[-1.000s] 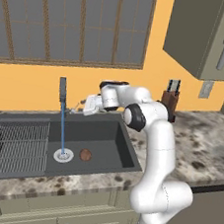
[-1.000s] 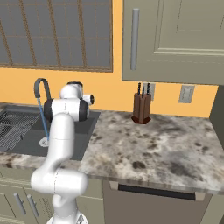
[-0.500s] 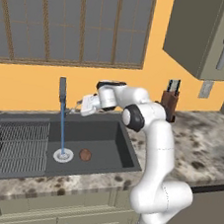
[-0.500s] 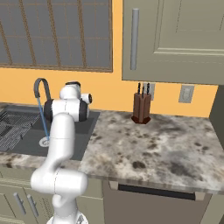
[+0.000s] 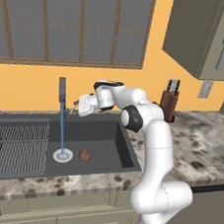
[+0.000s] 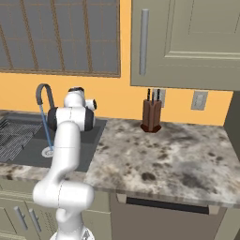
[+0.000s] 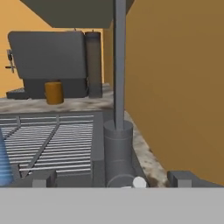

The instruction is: Turn on the sink faucet. Then move the potato from the counter to the sink. Turn off the sink. Move the vegetable from the sink to the pot next to the stove. Finally move the pot to the front left burner.

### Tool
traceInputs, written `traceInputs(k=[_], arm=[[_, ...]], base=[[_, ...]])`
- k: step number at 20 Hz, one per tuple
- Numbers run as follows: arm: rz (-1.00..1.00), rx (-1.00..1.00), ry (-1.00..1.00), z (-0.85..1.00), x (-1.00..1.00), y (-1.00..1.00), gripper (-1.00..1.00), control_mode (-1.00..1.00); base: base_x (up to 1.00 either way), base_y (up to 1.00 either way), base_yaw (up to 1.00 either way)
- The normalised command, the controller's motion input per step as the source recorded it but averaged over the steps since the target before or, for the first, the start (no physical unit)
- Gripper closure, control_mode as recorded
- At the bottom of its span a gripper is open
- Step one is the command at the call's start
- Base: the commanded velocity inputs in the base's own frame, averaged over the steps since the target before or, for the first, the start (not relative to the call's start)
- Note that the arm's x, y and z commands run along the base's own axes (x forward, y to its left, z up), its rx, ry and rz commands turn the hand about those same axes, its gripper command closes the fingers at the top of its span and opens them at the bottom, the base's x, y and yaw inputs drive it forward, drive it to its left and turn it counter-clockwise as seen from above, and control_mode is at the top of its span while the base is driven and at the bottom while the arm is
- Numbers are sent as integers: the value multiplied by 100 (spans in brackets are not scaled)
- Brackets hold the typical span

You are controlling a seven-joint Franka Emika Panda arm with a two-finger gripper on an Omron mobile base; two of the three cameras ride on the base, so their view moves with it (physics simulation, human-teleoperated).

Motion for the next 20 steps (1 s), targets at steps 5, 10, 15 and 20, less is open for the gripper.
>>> traceInputs(k=[5, 10, 15, 20], arm=[[5, 0, 2, 0, 0, 33, -100, -100], [2, 0, 2, 0, 0, 42, -100, -100], [0, 0, 2, 5, 0, 45, -100, -100], [0, 0, 3, 10, 0, 49, -100, -100]], base=[[0, 0, 0], [0, 0, 0], [0, 0, 0], [0, 0, 0]])
